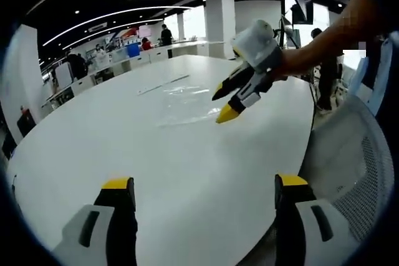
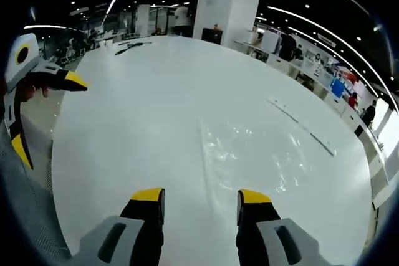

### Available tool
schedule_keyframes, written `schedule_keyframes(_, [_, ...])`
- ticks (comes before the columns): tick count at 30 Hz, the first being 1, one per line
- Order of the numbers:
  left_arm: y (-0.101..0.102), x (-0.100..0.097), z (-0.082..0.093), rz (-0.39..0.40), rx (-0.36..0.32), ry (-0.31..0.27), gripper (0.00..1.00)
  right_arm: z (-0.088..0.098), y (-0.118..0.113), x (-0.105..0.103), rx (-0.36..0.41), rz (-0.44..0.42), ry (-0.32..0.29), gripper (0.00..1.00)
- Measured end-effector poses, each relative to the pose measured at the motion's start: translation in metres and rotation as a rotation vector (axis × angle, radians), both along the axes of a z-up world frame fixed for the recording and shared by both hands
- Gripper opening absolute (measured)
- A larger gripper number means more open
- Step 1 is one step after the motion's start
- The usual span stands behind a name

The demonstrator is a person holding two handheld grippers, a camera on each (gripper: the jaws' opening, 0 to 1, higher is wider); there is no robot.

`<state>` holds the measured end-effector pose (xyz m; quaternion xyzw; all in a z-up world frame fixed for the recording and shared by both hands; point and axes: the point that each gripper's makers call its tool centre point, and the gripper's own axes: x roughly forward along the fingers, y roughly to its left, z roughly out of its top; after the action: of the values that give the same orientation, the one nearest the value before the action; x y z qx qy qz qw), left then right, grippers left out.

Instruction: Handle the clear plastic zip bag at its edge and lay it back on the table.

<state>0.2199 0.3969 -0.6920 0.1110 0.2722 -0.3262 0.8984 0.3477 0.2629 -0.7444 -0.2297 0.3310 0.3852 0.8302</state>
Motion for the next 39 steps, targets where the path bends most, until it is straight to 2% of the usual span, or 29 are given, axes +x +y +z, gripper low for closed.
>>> schedule_keyframes(10, [-0.001,-0.001,-0.004,-0.006,0.009,0.013,0.89,-0.016,-0.003,0.002,-0.050,0.000,0.046,0.28])
schedule_keyframes(15, [-0.002,0.000,-0.004,-0.004,0.008,0.018,0.89,-0.019,-0.006,0.004,-0.060,-0.016,0.061,0.27])
schedule_keyframes(19, [-0.004,0.001,-0.004,-0.005,0.007,0.021,0.88,-0.026,-0.010,0.011,-0.073,-0.025,0.066,0.22])
schedule_keyframes(25, [-0.007,0.001,-0.006,-0.004,0.006,0.025,0.88,-0.032,-0.014,0.012,-0.079,-0.038,0.092,0.22])
schedule_keyframes(31, [-0.008,0.001,-0.007,-0.008,0.005,0.030,0.87,-0.034,-0.012,0.018,-0.049,-0.051,0.121,0.17])
schedule_keyframes(33, [-0.008,0.001,-0.009,-0.009,0.005,0.036,0.86,-0.036,-0.010,0.013,-0.020,-0.071,0.172,0.15])
schedule_keyframes(34, [-0.008,0.001,-0.009,-0.010,0.005,0.037,0.86,-0.036,-0.012,0.017,-0.033,-0.060,0.160,0.14])
schedule_keyframes(39, [-0.008,0.003,-0.009,-0.015,0.004,0.034,0.86,-0.038,-0.011,0.016,-0.065,-0.011,0.177,0.11])
